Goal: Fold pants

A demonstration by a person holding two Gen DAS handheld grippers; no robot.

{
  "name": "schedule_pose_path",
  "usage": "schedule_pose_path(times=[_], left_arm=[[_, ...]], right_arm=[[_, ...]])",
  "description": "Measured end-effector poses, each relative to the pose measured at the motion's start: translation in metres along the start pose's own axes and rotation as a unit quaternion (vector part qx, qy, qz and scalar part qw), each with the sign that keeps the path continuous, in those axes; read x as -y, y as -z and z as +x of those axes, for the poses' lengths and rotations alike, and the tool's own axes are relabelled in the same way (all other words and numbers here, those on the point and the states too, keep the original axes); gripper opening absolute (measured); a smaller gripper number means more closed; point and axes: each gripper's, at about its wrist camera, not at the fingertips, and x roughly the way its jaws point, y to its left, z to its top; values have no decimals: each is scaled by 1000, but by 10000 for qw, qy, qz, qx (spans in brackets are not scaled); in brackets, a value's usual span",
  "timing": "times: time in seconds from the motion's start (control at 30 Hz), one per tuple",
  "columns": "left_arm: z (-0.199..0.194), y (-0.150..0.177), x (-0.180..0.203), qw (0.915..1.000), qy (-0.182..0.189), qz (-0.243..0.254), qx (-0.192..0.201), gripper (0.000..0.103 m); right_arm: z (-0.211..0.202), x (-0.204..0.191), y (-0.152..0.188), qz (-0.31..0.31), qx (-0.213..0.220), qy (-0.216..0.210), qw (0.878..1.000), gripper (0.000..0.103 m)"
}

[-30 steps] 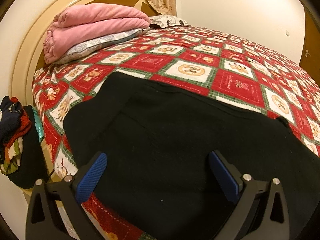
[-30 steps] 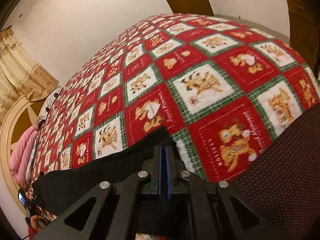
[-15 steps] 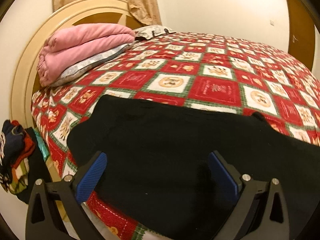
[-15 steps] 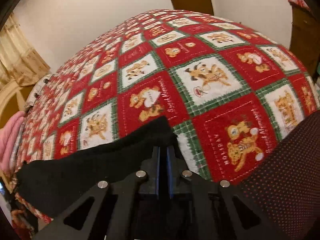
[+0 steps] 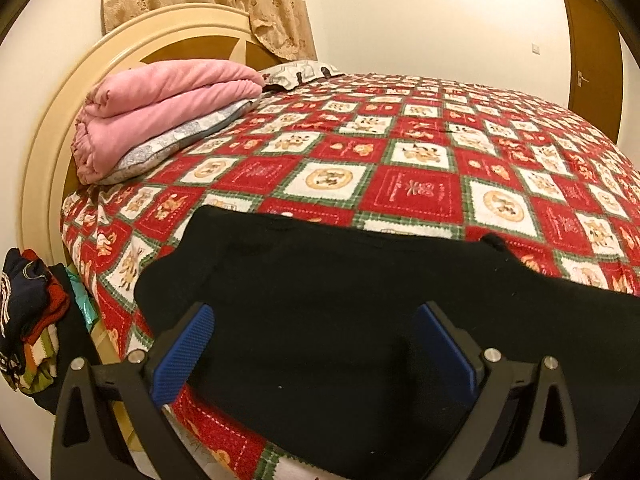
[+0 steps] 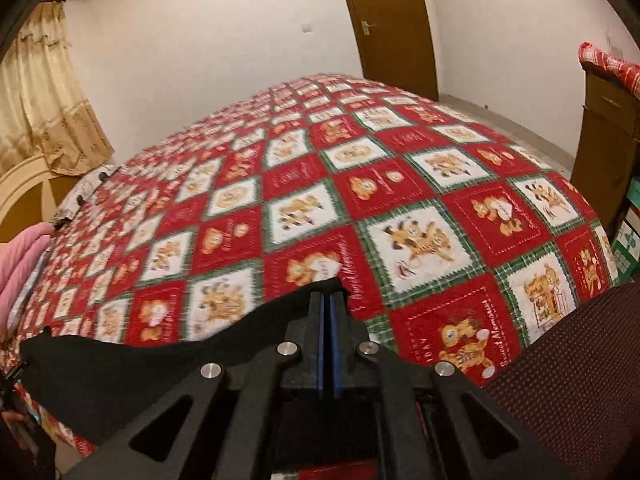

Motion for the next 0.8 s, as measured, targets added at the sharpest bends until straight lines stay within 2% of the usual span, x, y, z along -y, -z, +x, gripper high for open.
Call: schedule_pose_path(times=[0.1,0.13,0.17,0.23,0.27,0.3,0.33,0.4,0.47,0.57,0.6,0.67,0.73,0.8], left_arm=[[0,1,2,10000,-8,-7,-31,103],[0,2,2,10000,-8,6,-42,103],[-1,2,3,10000,1,22,-38,103],[-3,2,5,10000,12,60,-4,103],[-5,1,7,10000,24,80,19,103],[-6,1,9,9999,53,100,43,103],[-8,1,11,9999,78,115,55,103],[-11,1,15,9998,140,149,74,103],[-14,1,21,9995,240,203,85,103],[-19,4,35,9984,420,358,109,103],[-22,5,41,9977,486,451,122,103],[-26,7,49,9966,585,566,124,103],[-29,8,57,9952,686,690,128,103],[-32,9,59,9945,699,761,151,103]], right_arm=[[34,17,6,182,-645,181,9976,3],[45,27,8,442,-947,46,9945,3],[44,33,8,627,-913,-52,9938,8],[39,44,5,867,-881,-72,9923,36],[33,50,3,963,-803,-80,9921,54],[25,56,3,1072,-644,-102,9921,61],[13,64,4,1227,-423,-176,9914,61],[-1,74,8,1431,-296,-373,9886,61],[-4,73,14,1362,-407,-442,9889,61],[6,54,25,855,-801,-318,9926,61],[11,47,29,661,-908,-254,9933,61],[18,25,36,37,-1000,191,9948,61],[28,4,41,-555,-1263,687,9881,61],[34,-11,46,-957,-1443,851,9812,60]])
